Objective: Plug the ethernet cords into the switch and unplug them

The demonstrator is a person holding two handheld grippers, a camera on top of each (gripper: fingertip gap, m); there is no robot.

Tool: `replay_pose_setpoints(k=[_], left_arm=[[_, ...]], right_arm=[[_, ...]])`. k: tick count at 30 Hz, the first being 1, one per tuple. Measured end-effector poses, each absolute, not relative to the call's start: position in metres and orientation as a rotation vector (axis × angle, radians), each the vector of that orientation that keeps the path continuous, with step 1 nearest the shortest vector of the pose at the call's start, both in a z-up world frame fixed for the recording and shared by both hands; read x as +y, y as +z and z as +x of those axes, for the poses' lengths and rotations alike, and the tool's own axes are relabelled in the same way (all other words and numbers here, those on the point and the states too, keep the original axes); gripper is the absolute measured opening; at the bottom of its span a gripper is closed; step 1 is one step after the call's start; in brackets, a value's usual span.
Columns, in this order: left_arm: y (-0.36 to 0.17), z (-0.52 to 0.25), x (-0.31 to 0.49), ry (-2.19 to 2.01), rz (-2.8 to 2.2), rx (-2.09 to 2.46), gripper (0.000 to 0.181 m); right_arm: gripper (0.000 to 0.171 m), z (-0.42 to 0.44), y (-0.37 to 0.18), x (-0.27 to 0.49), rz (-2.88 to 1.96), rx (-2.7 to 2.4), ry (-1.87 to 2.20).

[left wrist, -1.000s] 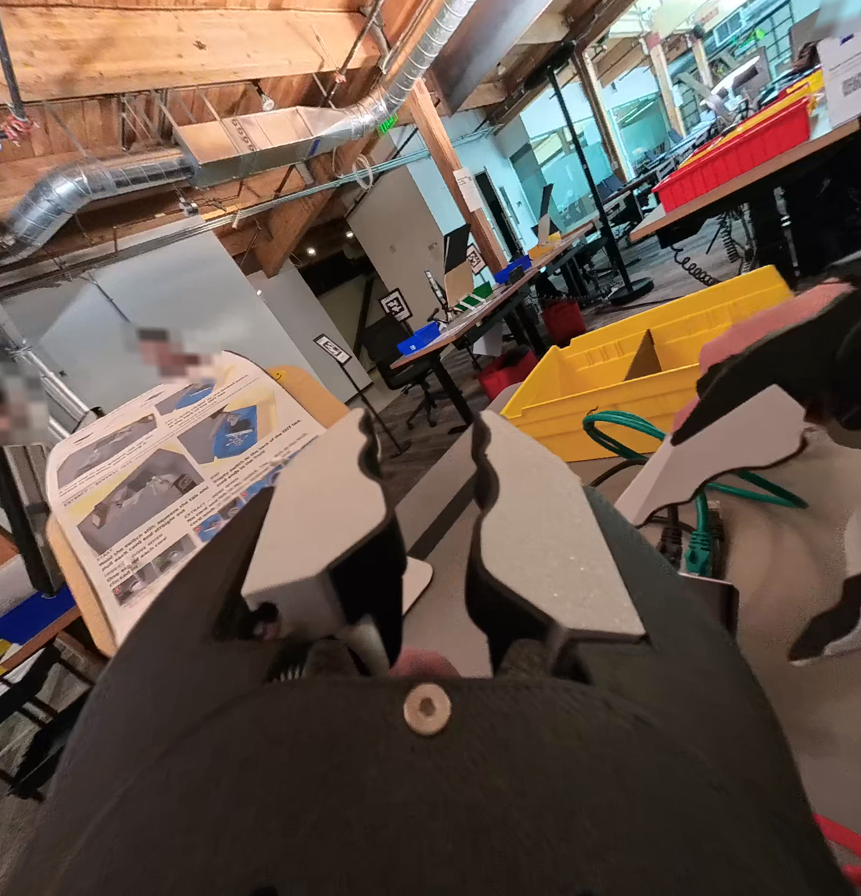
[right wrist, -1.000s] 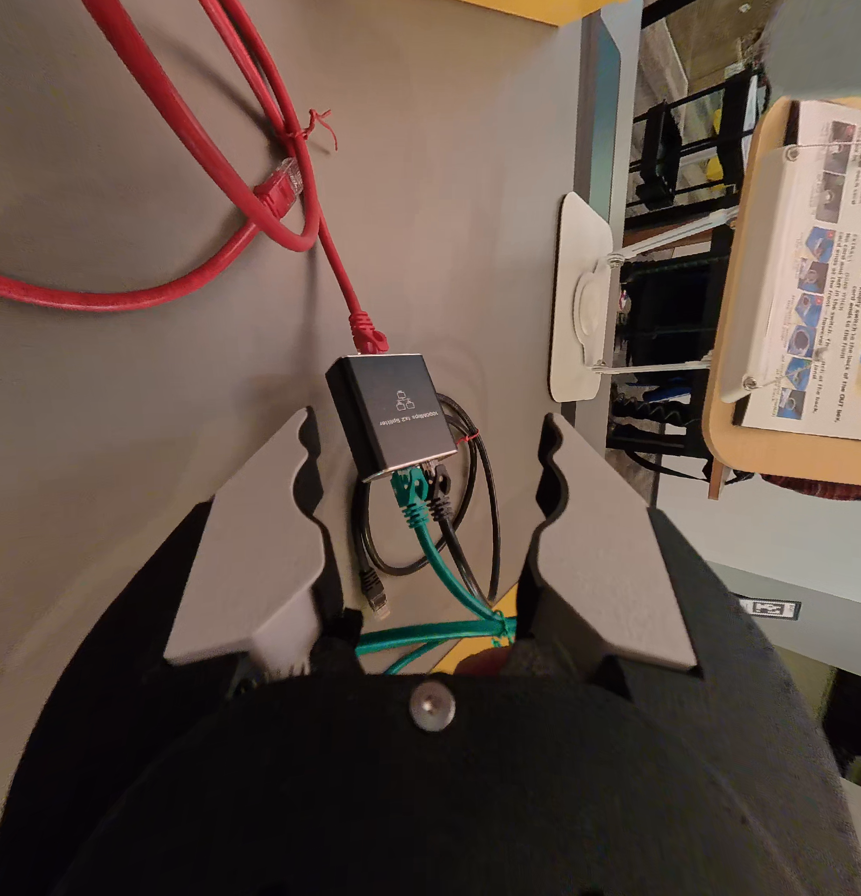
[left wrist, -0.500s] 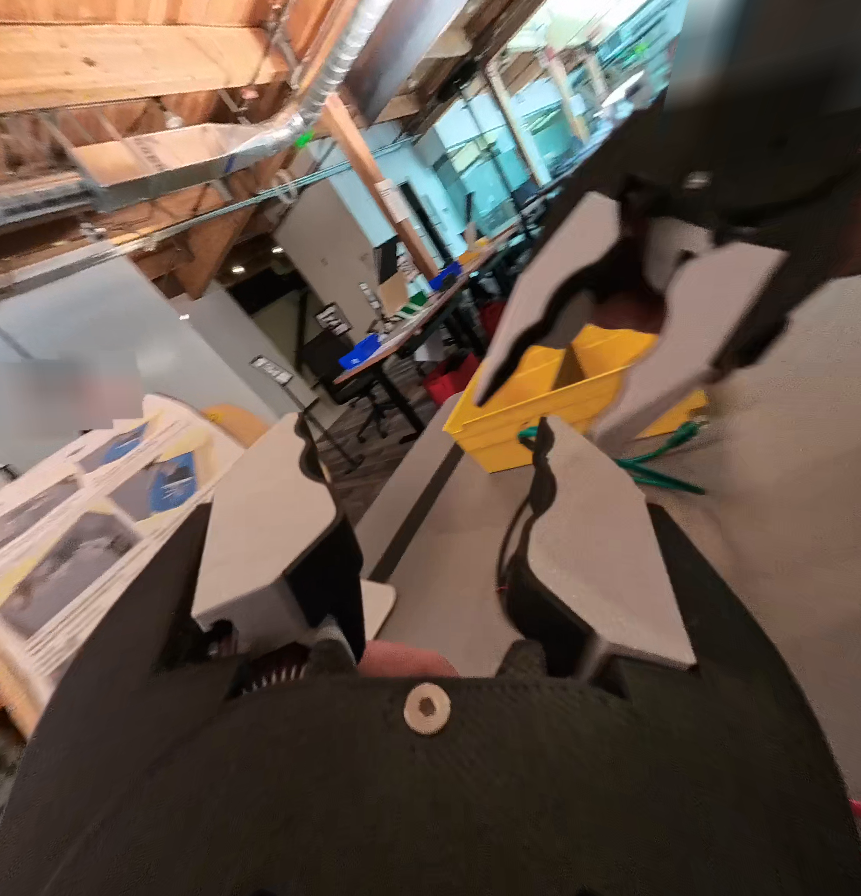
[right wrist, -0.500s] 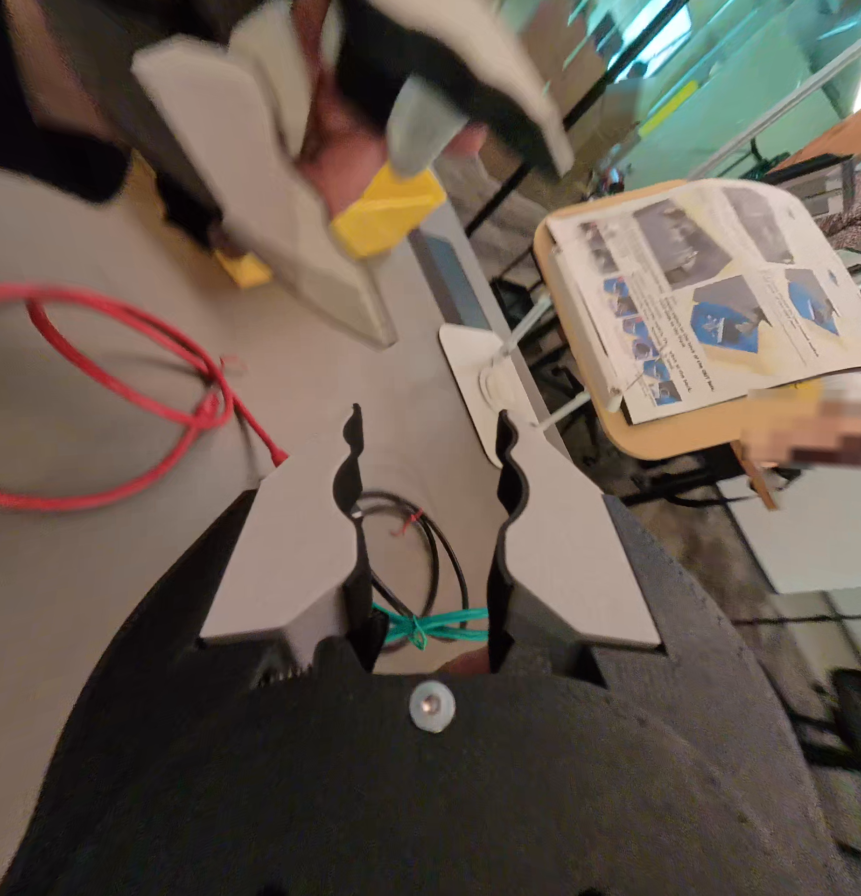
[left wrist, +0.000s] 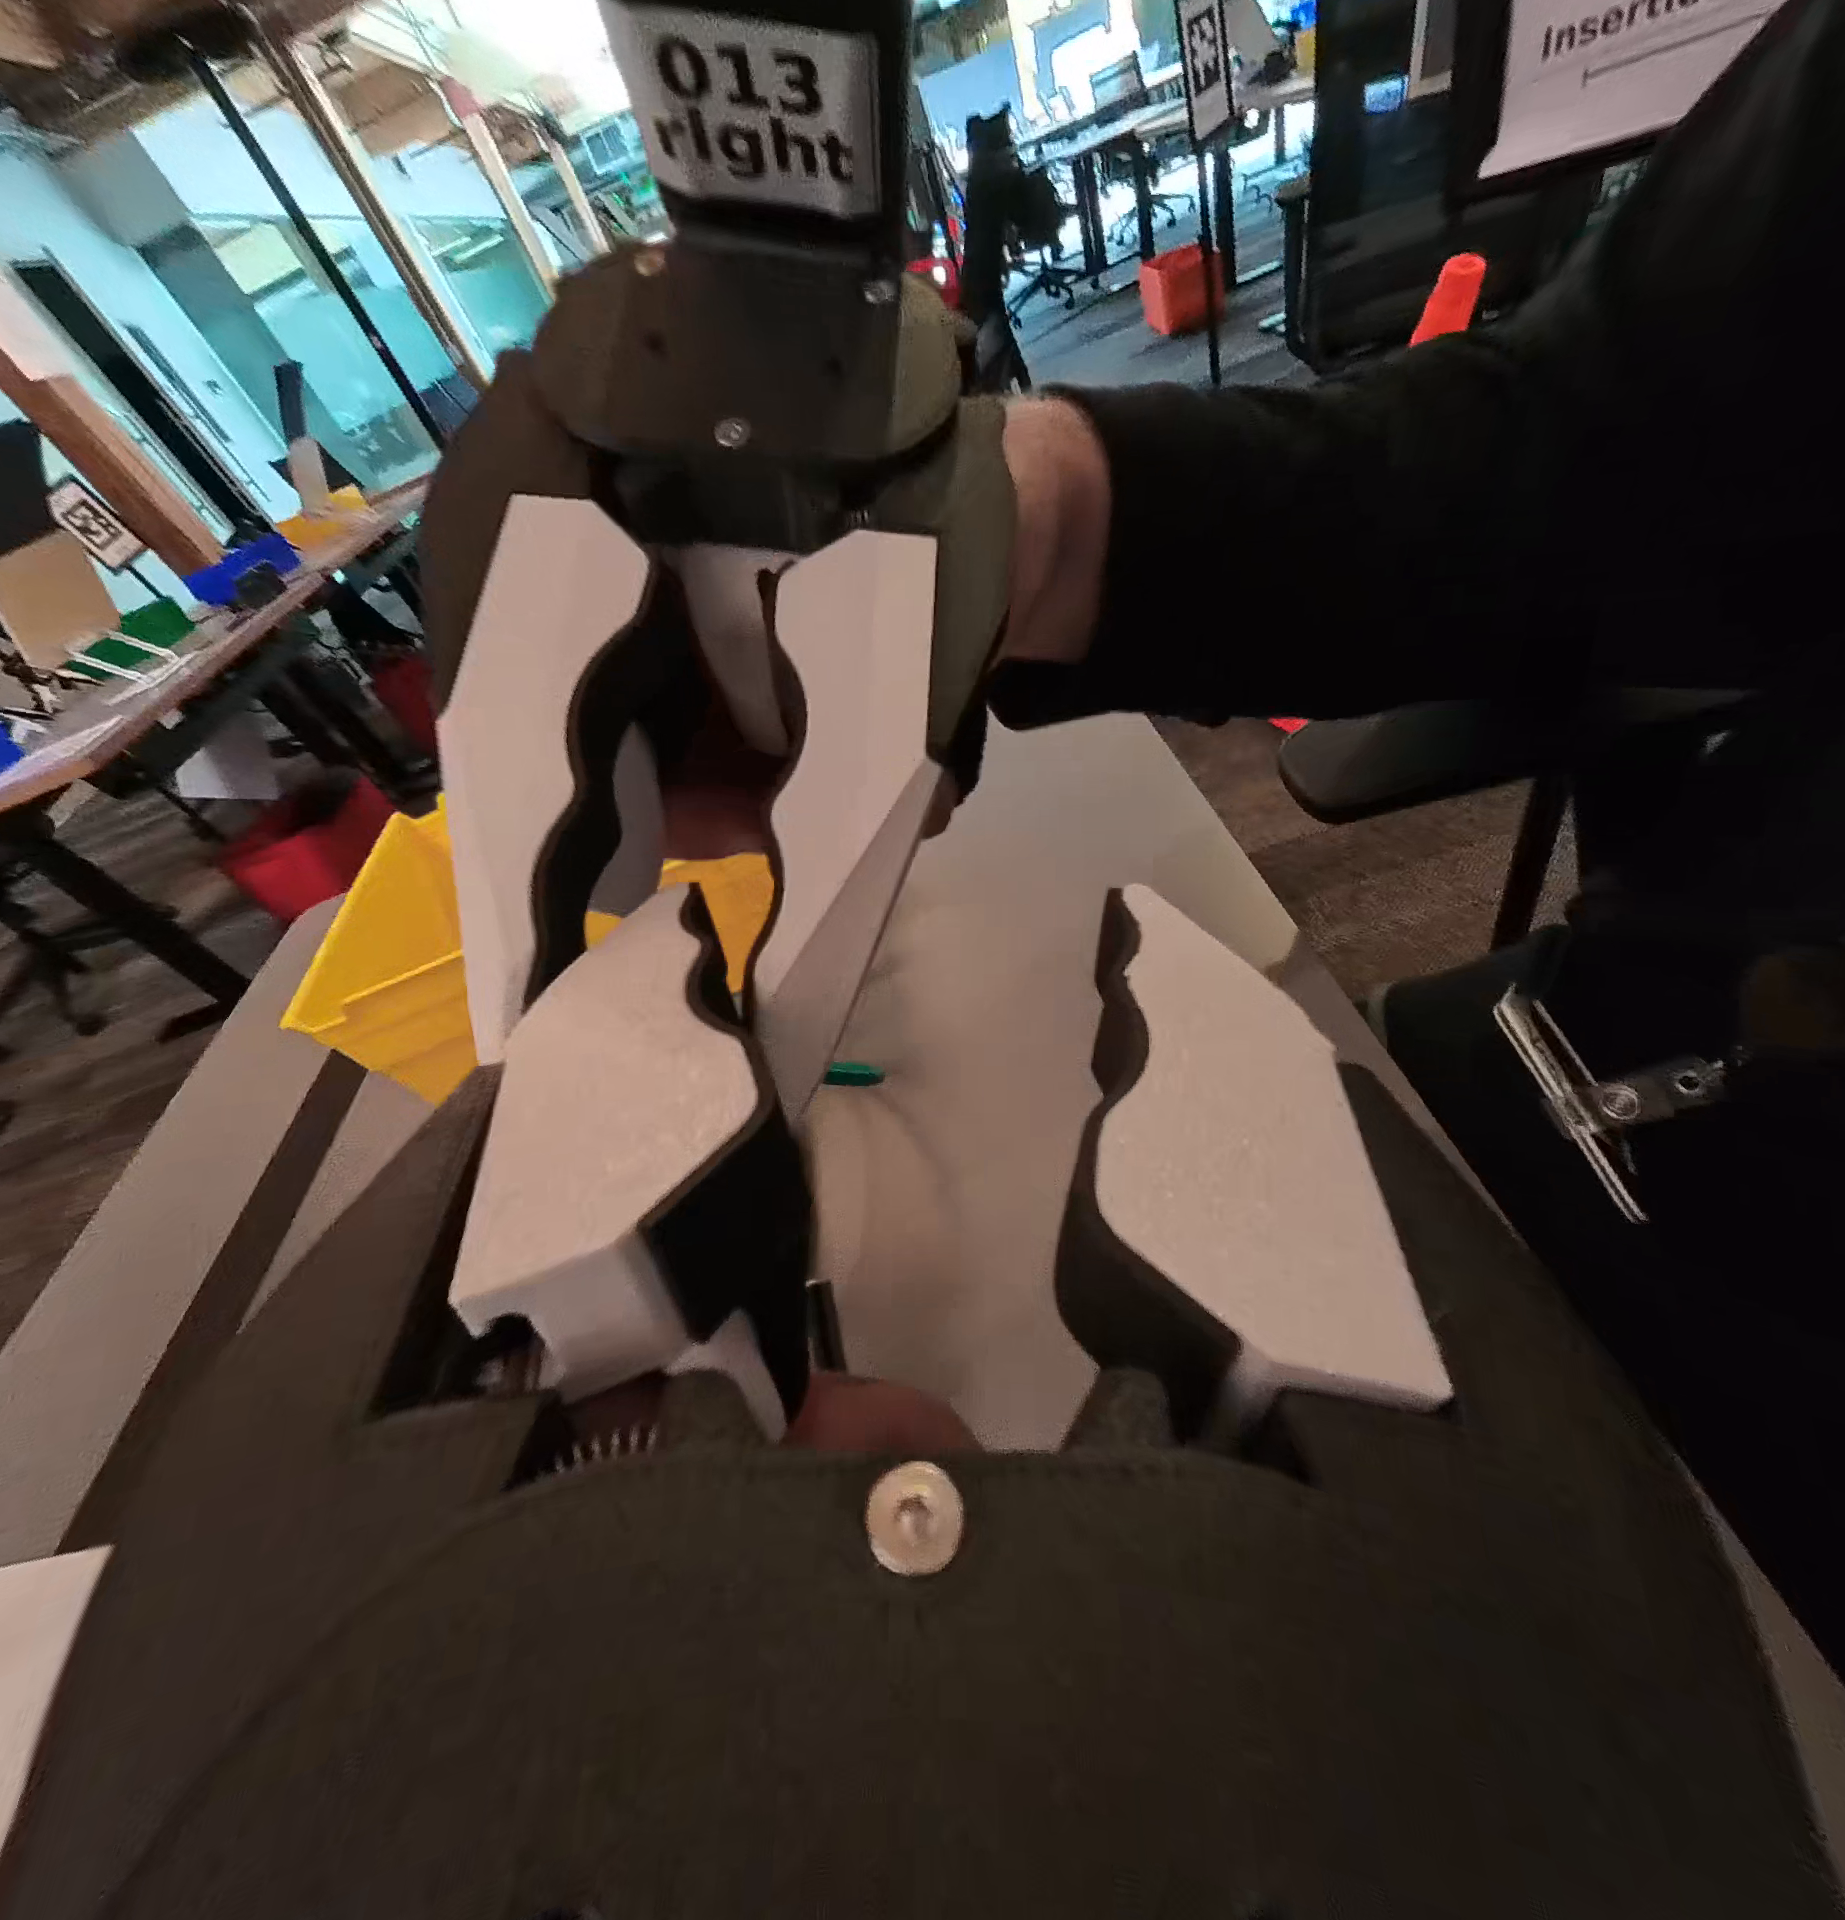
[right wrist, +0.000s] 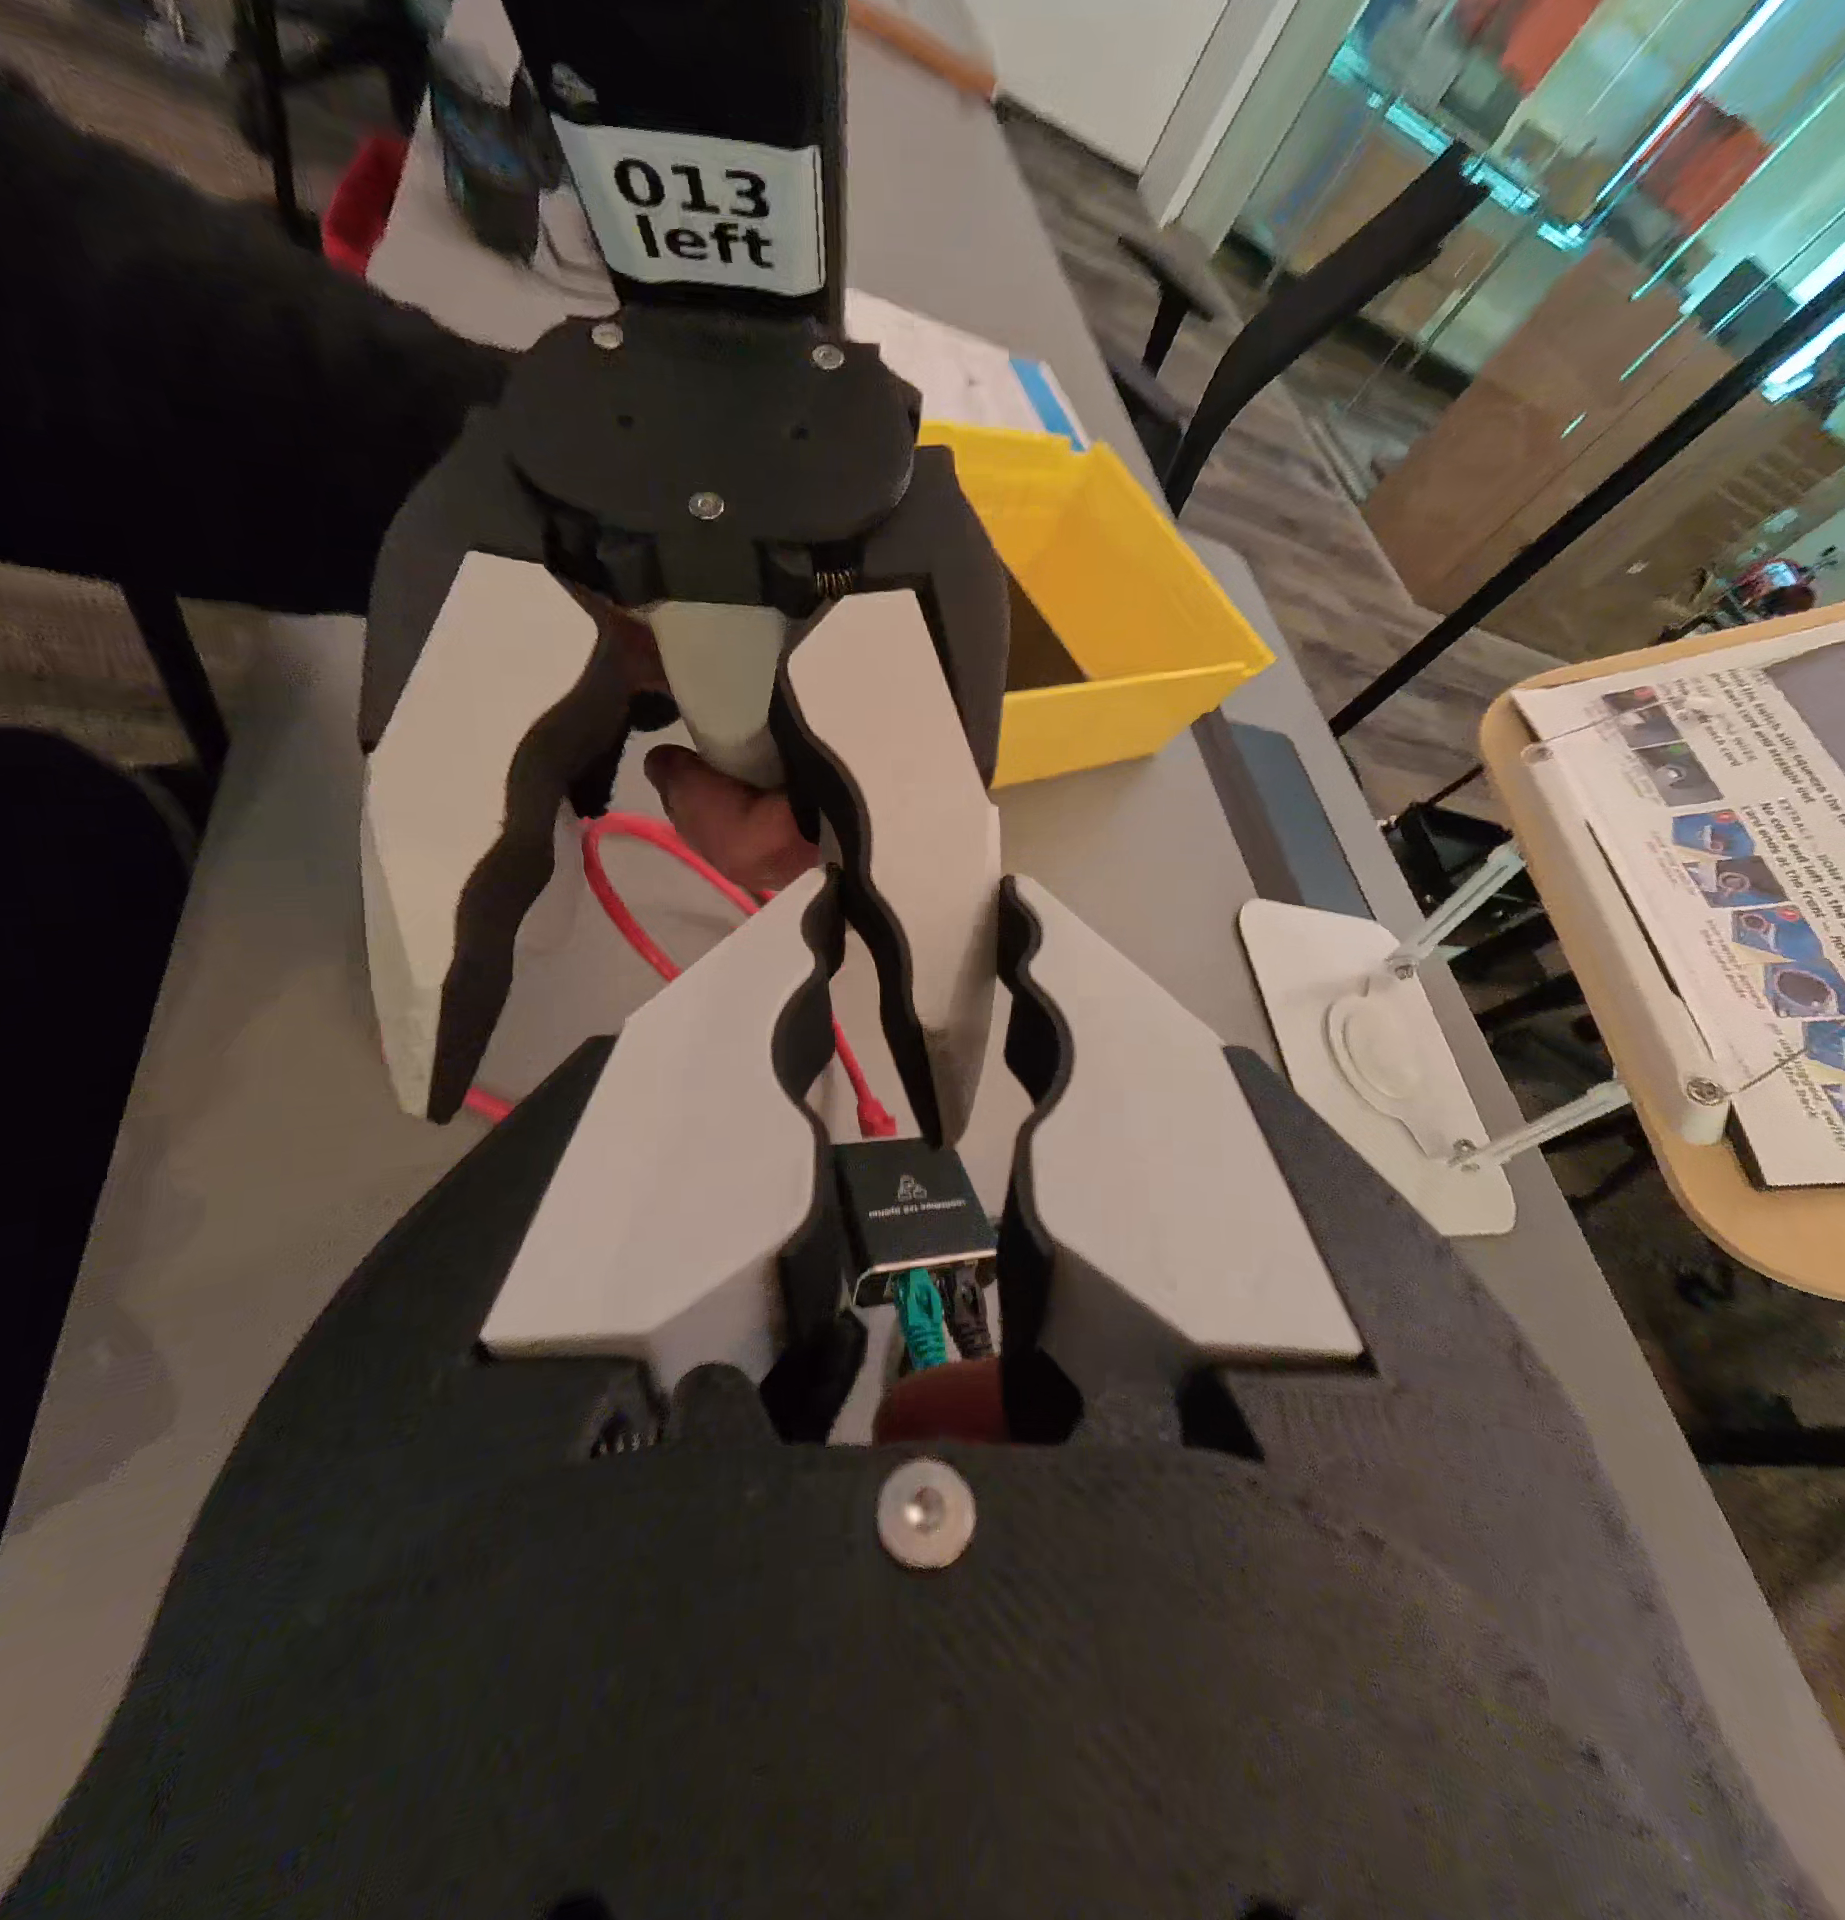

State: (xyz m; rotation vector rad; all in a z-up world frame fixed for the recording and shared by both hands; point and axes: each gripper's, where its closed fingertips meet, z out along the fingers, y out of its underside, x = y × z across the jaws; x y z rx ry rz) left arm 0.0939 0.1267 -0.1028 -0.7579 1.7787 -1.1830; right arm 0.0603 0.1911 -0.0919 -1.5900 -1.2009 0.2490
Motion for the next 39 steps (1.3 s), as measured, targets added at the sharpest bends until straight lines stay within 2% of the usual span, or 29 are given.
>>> replay_pose_setpoints(k=[2, 4, 9, 12, 15, 17, 32, 35, 39], left_arm=[[-0.107, 0.096, 0.126, -1.164, -0.75, 1.788, 0.066], [-0.109, 0.097, 0.122, -1.197, -0.759, 1.793, 0.075], [-0.112, 0.098, 0.119, -1.258, -0.782, 1.792, 0.077], [-0.116, 0.102, 0.115, -1.297, -0.874, 1.822, 0.097], [-0.11, 0.103, 0.121, -1.328, -0.862, 1.76, 0.073], [-0.114, 0.104, 0.125, -1.234, -0.843, 1.774, 0.066], [-0.101, 0.104, 0.114, -1.187, -0.848, 1.816, 0.08], [-0.101, 0.103, 0.114, -1.109, -0.803, 1.826, 0.081], [-0.11, 0.106, 0.114, -0.939, -0.748, 1.87, 0.095]], right_arm=[[0.027, 0.063, -0.096, 0.19, -1.606, -1.219, 0.221], [0.026, 0.066, -0.098, 0.191, -1.601, -1.238, 0.141], [0.026, 0.07, -0.104, 0.192, -1.605, -1.266, 0.015], [0.025, 0.078, -0.112, 0.198, -1.623, -1.296, -0.131], [0.025, 0.076, -0.11, 0.196, -1.623, -1.276, -0.073], [0.025, 0.075, -0.11, 0.196, -1.626, -1.275, -0.081], [0.026, 0.073, -0.091, 0.189, -1.48, -1.238, 0.07], [0.025, 0.072, -0.086, 0.187, -1.421, -1.273, -0.018], [0.025, 0.076, -0.084, 0.188, -1.382, -1.335, -0.211]])
